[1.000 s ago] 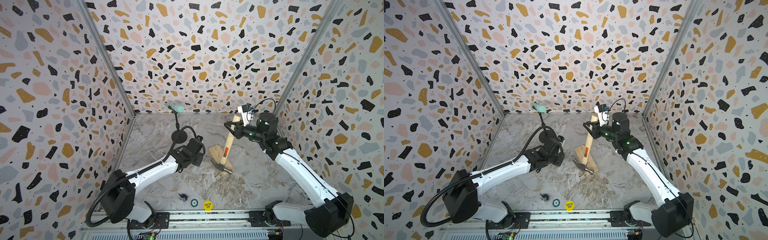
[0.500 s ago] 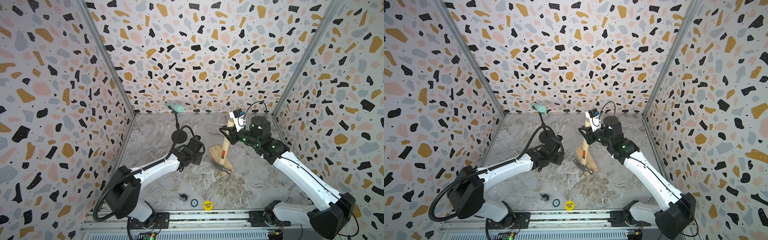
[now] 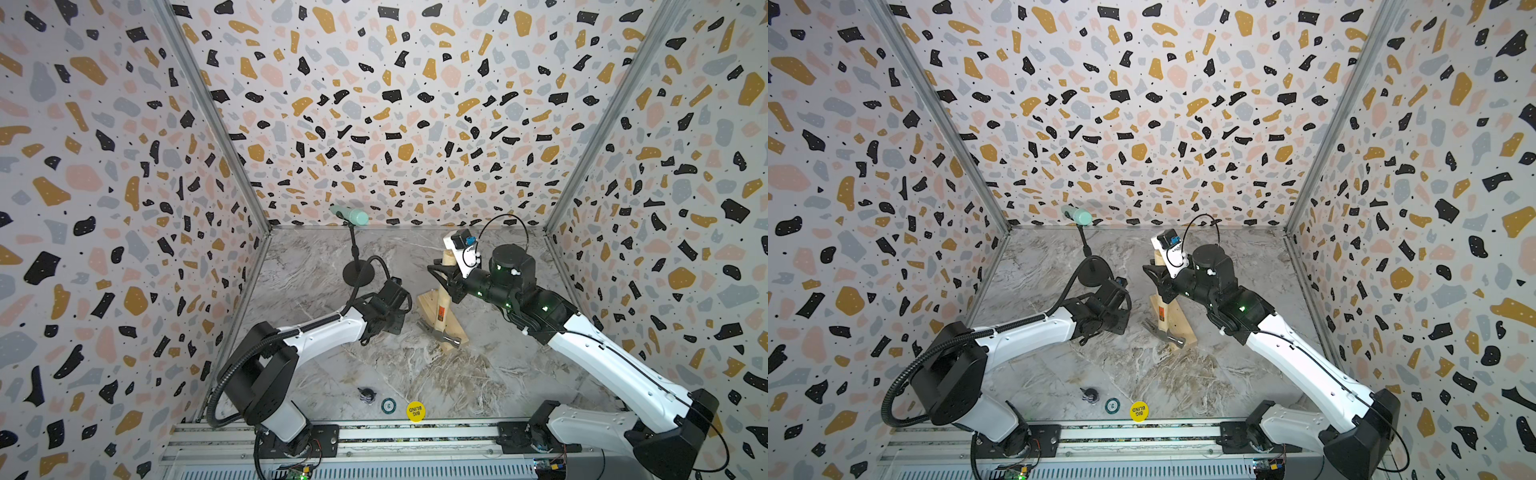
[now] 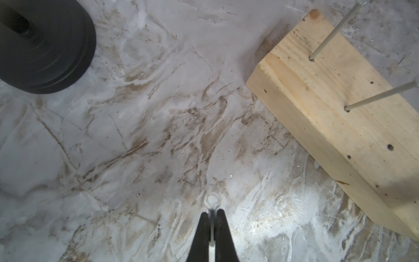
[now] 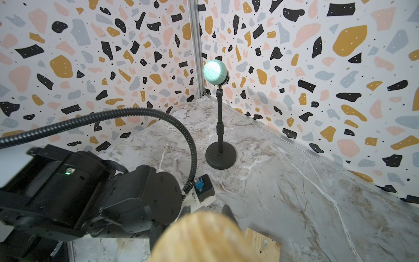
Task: Use a claw hammer to pull out a nail
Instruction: Place the nail at the center of the board.
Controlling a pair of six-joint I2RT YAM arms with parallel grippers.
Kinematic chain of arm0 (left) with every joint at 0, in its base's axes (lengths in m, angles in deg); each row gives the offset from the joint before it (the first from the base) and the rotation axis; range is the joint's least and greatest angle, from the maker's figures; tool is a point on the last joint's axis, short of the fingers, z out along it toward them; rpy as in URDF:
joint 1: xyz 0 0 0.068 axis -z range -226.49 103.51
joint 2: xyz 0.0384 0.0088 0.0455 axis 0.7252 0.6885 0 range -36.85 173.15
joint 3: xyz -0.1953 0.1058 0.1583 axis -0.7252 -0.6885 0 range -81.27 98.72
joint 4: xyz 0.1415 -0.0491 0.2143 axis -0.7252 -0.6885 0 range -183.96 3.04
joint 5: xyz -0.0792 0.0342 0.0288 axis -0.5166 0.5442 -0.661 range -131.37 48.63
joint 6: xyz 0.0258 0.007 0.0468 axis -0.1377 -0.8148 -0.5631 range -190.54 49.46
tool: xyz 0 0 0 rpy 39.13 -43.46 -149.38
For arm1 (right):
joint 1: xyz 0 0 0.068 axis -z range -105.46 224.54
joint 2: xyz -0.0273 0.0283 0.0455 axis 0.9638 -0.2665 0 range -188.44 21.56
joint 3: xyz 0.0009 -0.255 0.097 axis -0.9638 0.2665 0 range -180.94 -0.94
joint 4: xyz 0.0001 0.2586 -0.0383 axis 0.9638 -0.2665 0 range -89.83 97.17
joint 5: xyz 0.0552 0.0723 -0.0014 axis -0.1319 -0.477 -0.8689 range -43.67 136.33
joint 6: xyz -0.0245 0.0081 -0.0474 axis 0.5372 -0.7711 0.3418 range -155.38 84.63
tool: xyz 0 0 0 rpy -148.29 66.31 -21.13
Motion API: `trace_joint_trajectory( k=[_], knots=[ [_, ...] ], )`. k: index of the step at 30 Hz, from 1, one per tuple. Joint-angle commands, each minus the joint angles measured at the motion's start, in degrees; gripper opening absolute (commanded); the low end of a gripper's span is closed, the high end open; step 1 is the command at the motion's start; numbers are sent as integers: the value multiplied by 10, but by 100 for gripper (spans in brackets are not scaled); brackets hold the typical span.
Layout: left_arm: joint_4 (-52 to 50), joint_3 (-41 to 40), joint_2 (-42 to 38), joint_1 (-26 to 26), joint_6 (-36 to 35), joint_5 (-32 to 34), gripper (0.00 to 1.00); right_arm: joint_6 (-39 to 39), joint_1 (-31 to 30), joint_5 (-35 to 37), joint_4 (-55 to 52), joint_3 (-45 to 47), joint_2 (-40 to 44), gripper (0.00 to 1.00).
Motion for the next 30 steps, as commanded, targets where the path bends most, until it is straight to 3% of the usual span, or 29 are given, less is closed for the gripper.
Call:
trace_joint_trajectory(
  k=[1,30],
  knots=[
    [18,-11,9,-5,11,-12,0,20,-12,25,81,-2,41,0],
    [50,-42,61,-15,24,-60,0,44,-47,46,100,23,54,0]
  ],
)
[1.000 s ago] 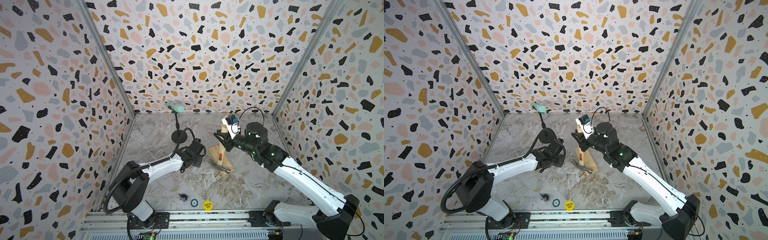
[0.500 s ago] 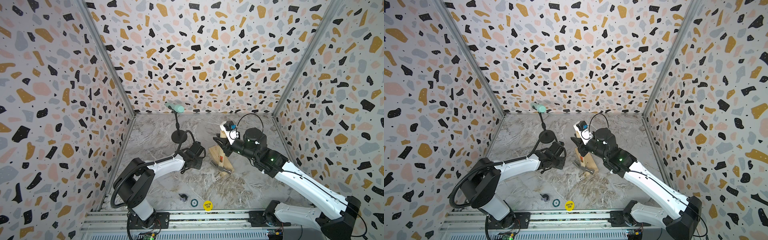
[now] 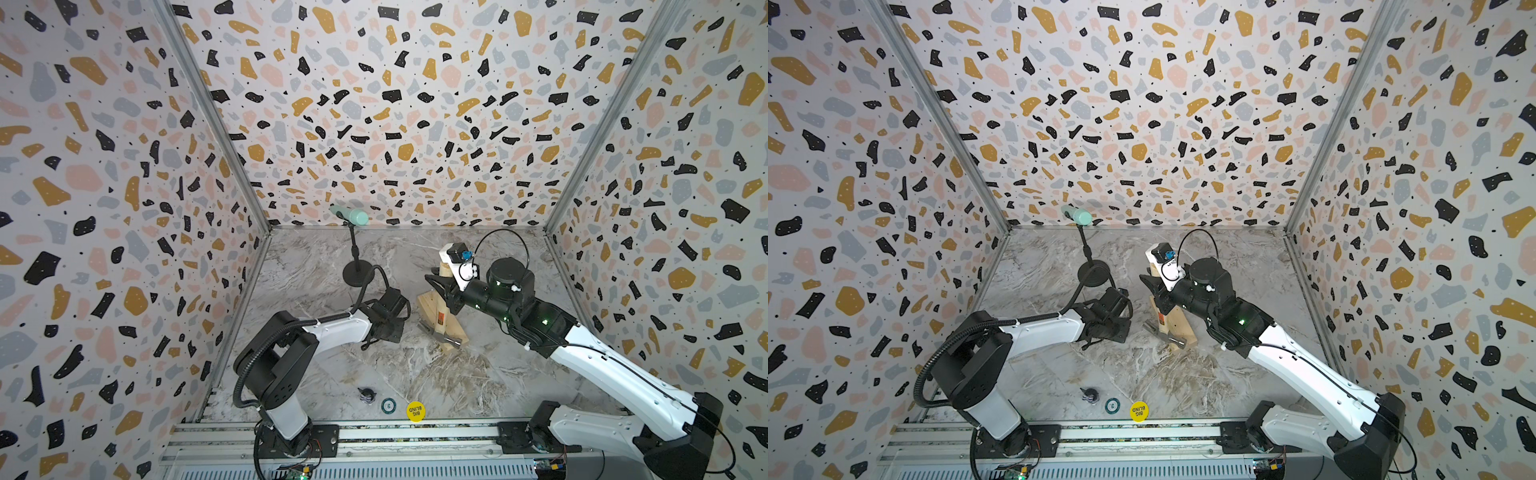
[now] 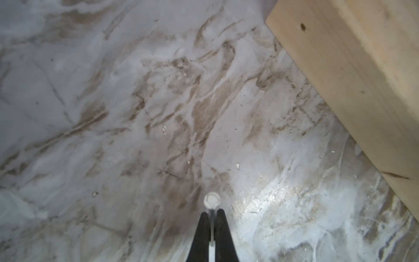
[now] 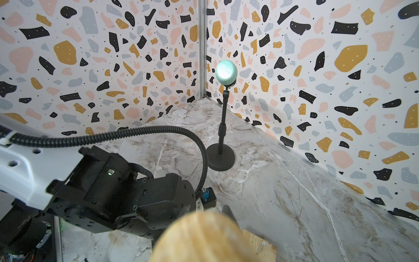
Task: Use a claw hammer to pull out a nail
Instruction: Place the nail at the center of the board.
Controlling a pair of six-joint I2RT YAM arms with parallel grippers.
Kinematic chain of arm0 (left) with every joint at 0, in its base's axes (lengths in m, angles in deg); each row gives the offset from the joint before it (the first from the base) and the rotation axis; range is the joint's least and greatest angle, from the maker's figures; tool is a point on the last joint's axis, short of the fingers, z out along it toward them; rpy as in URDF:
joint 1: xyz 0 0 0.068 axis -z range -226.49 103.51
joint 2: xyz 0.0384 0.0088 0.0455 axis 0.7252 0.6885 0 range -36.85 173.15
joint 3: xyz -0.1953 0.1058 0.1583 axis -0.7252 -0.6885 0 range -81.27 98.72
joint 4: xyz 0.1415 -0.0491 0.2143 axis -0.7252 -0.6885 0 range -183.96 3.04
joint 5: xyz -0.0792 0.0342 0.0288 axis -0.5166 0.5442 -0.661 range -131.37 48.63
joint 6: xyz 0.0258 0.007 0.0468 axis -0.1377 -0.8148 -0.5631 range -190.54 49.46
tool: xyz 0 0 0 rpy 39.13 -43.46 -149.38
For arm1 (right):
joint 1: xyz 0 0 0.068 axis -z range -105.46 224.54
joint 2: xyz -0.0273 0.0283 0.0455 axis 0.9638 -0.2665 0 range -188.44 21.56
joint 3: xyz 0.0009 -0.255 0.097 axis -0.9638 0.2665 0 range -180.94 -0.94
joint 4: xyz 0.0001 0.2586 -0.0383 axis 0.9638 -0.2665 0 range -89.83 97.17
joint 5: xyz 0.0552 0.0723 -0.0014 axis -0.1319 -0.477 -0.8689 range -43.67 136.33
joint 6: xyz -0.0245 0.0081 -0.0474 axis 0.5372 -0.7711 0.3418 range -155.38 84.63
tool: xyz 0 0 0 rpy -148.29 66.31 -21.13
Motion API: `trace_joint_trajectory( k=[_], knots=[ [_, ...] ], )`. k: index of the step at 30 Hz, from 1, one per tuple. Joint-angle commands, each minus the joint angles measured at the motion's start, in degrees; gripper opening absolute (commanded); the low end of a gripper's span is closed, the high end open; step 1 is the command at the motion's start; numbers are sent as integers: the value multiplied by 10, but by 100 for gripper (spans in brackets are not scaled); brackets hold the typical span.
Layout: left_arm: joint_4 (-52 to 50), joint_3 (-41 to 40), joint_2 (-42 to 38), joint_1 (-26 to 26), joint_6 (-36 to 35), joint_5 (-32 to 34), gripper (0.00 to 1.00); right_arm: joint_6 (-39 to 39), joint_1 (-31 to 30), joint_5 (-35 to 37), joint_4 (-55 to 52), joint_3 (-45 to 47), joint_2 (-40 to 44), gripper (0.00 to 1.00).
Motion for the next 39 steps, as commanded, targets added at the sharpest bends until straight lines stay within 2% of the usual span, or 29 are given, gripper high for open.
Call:
trace_joint_trajectory(
  k=[1,21,27,39],
  knots=[
    [14,-8,6,-4,7,-8,0,6,-4,6,75,-16,28,0],
    [12,-9,18,-9,15,-1,6,7,-7,10,72,-18,26,0],
    [11,-9,23,-10,16,0,11,7,-7,10,70,-19,27,0],
    [4,2,7,-10,13,-13,12,9,-7,15,69,-21,27,0]
  ],
)
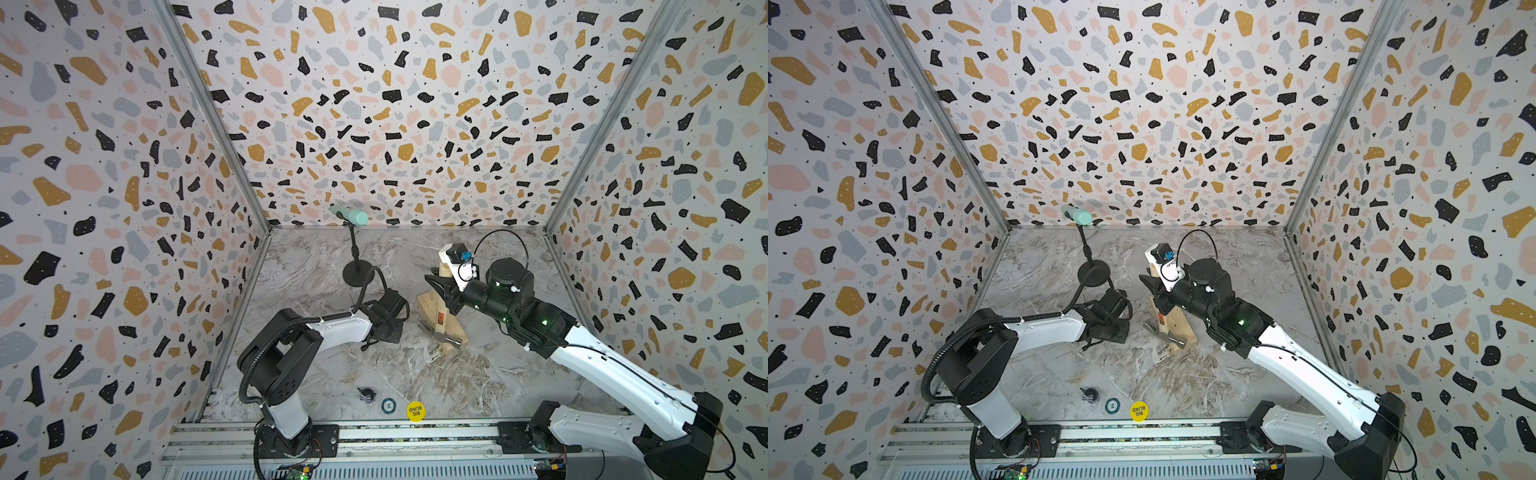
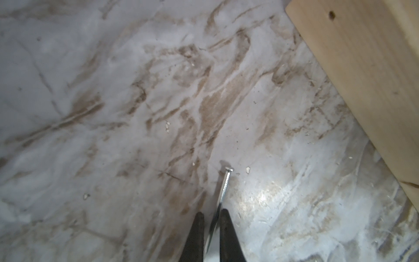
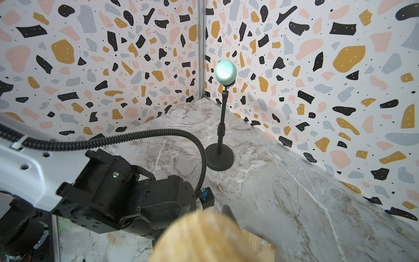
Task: Use a claw hammer to pull out a nail
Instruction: Place the nail at the center of the board.
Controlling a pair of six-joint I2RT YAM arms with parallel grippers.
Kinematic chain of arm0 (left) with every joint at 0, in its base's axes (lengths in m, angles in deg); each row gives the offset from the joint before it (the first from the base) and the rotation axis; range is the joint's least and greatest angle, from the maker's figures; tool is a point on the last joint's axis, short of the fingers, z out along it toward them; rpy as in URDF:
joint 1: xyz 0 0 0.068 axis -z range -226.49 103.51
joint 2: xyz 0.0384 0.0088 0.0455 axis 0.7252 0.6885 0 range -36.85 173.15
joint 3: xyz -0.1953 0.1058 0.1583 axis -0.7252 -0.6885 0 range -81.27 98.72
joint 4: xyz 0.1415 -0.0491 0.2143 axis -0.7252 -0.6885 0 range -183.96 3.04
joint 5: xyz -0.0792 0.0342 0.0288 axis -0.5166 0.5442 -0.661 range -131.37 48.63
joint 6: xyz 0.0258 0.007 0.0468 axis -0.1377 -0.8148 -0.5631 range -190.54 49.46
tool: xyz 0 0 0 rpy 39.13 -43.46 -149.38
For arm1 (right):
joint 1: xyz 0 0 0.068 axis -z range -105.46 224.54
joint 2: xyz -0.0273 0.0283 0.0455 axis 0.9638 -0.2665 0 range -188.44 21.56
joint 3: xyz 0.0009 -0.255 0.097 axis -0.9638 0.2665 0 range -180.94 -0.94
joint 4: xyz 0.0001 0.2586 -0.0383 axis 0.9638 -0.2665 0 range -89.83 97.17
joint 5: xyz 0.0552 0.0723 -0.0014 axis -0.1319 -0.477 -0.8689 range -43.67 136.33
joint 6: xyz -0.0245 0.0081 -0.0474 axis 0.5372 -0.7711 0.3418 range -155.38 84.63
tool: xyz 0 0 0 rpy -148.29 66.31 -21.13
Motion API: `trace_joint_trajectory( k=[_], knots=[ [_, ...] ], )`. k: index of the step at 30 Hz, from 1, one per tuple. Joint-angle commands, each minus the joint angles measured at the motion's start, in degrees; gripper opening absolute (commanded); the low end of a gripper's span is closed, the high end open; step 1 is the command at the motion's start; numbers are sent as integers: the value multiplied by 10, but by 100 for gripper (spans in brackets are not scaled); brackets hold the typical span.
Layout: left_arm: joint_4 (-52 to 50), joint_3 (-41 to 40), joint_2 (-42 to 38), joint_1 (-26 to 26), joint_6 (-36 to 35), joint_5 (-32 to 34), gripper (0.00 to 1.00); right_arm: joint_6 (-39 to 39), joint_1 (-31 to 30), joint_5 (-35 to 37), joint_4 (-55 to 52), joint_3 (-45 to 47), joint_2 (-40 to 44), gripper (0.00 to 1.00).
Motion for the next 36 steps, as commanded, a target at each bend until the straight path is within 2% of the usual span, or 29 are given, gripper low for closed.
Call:
trace_joint_trajectory(
  k=[1,13,21,31,36],
  knots=[
    [-11,9,-11,-3,0,-9,12,8,-3,6,68,-21,26,0],
    [-37,53,-53,-3,-7,-21,24,45,-3,28,47,-43,25,0],
    [-20,71,-57,-3,5,-41,32,85,-3,35,25,-69,26,0],
    [32,102,-22,-3,39,-86,41,147,5,9,-35,-116,4,0],
    [49,117,2,-3,53,-97,43,153,24,-16,-51,-125,-6,0]
  ],
)
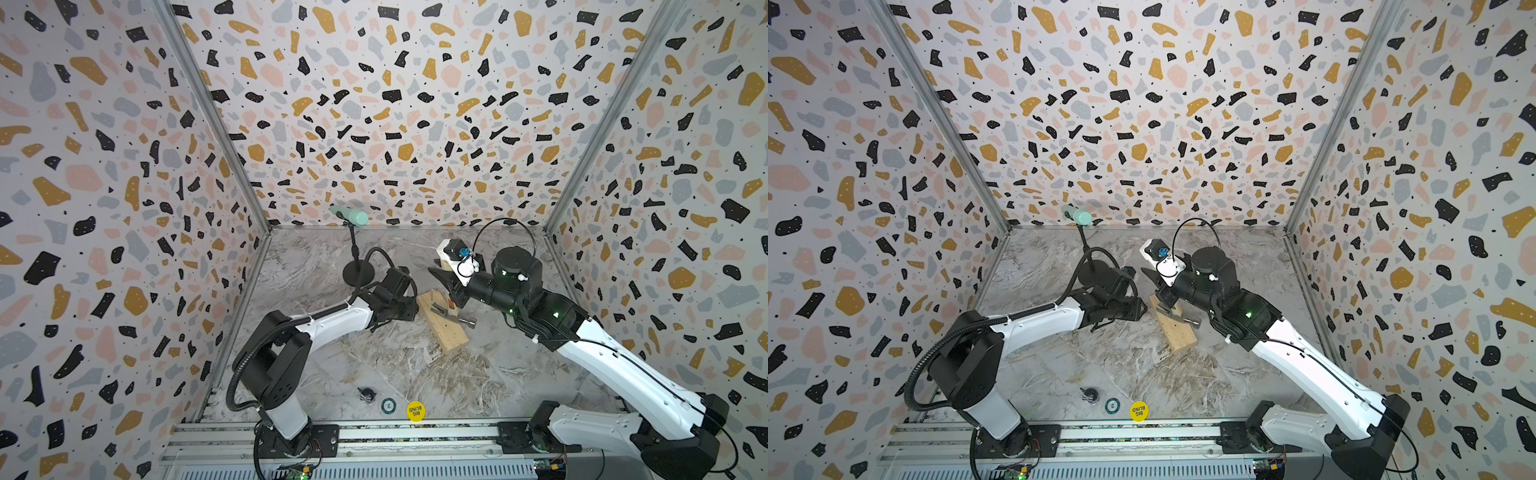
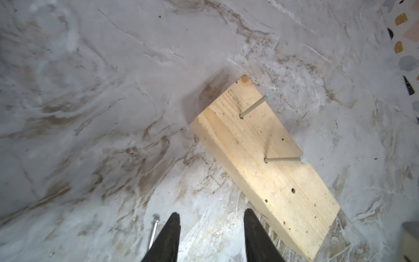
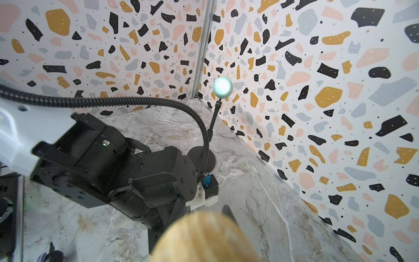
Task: Use a claw hammer to pull out a nail
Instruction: Place the nail at the center of the board, then remove the nail from the mounting plate.
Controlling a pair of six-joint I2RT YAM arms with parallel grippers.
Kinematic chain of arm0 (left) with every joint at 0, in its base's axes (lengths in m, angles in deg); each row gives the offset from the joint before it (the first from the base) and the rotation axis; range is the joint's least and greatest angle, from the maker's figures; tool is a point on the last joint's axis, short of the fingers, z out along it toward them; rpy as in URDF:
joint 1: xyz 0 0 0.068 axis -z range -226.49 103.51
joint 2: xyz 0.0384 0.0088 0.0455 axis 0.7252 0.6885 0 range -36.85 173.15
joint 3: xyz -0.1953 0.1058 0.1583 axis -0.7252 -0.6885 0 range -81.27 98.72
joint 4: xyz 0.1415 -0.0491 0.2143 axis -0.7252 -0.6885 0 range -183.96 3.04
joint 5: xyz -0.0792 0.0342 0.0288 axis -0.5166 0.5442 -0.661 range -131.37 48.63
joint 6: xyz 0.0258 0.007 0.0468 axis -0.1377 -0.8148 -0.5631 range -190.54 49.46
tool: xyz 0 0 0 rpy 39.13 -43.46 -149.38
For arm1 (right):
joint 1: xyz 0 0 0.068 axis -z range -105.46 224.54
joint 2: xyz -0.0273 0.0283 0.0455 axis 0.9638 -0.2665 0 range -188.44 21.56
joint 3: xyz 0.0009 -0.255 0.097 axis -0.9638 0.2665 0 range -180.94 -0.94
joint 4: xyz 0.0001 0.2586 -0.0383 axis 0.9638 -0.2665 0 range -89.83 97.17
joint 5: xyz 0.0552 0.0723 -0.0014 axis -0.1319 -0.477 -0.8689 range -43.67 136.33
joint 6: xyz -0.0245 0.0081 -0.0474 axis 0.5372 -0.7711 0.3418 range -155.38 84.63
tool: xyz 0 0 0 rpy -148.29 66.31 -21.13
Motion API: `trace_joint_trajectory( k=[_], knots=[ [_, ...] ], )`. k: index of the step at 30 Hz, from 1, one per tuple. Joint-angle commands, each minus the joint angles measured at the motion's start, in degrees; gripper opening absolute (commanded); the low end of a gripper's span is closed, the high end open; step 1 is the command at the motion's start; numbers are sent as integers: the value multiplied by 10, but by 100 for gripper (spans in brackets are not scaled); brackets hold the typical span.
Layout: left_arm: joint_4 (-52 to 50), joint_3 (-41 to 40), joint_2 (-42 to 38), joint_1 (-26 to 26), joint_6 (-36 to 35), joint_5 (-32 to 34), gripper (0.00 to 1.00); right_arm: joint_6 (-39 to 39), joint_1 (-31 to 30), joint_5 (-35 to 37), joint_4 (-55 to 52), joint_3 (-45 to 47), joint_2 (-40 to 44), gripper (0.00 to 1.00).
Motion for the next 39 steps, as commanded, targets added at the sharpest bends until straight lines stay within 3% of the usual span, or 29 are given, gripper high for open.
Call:
trace_joint_trajectory(
  k=[1,16,39],
  knots=[
    [24,16,17,-4,17,-19,43,27,16,-24,29,-39,10,0],
    [73,38,76,-13,52,-54,44,-7,94,-74,-6,-48,-22,0],
    [96,51,136,-15,64,-70,33,-14,113,-77,-8,-34,-49,0]
  ],
)
